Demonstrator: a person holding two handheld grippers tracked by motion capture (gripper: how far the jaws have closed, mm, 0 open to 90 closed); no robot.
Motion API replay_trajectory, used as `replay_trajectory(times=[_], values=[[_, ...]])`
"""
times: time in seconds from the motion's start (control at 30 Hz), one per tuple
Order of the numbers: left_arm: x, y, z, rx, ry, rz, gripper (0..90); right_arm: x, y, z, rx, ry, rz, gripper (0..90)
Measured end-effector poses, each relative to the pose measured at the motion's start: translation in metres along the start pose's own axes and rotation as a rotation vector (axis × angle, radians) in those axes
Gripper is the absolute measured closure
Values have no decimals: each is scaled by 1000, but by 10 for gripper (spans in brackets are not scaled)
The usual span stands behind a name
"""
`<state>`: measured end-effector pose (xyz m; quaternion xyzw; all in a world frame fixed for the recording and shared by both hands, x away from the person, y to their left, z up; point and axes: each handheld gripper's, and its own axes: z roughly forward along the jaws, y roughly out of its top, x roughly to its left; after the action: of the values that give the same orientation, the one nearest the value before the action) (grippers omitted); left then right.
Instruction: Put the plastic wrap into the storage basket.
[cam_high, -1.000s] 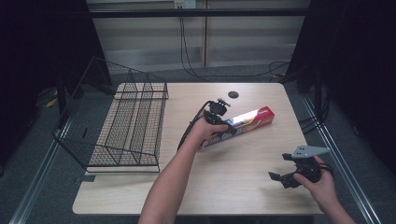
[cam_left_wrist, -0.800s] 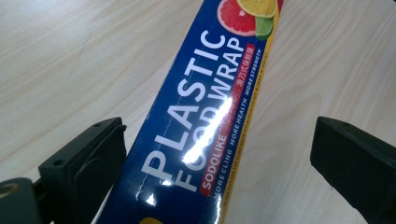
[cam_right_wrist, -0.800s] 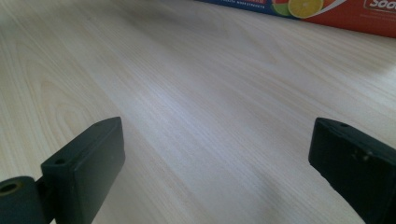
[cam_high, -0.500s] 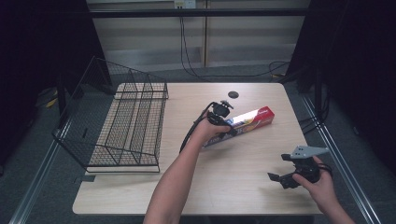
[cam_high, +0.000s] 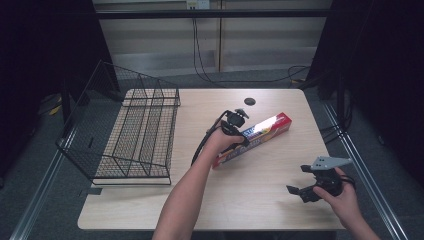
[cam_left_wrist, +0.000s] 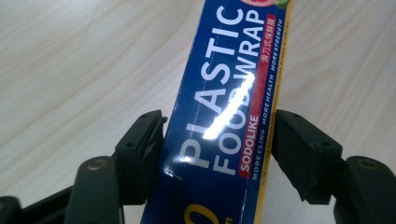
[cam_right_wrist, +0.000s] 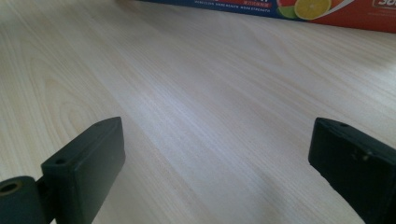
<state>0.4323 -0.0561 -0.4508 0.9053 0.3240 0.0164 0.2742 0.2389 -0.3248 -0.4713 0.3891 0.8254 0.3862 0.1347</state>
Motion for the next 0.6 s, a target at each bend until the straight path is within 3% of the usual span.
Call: replay_trajectory(times=[0.1, 0.23, 0.3, 0.5, 0.6], values=[[-4, -5, -5, 23, -20, -3, 392, 0, 0, 0, -5, -3, -4, 37], [-5, -6, -5, 4, -17, 4, 369, 0, 1, 1, -10, -11, -2, 37], [-4, -3, -4, -5, -36, -11, 300, 0, 1, 1, -11, -11, -2, 37], [-9, 10, 9, 6, -38, -11, 169, 0, 0, 2, -2, -8, -1, 42], [-9, 14, 15, 18, -44, -10, 148, 0, 0, 1, -3, -7, -4, 43]])
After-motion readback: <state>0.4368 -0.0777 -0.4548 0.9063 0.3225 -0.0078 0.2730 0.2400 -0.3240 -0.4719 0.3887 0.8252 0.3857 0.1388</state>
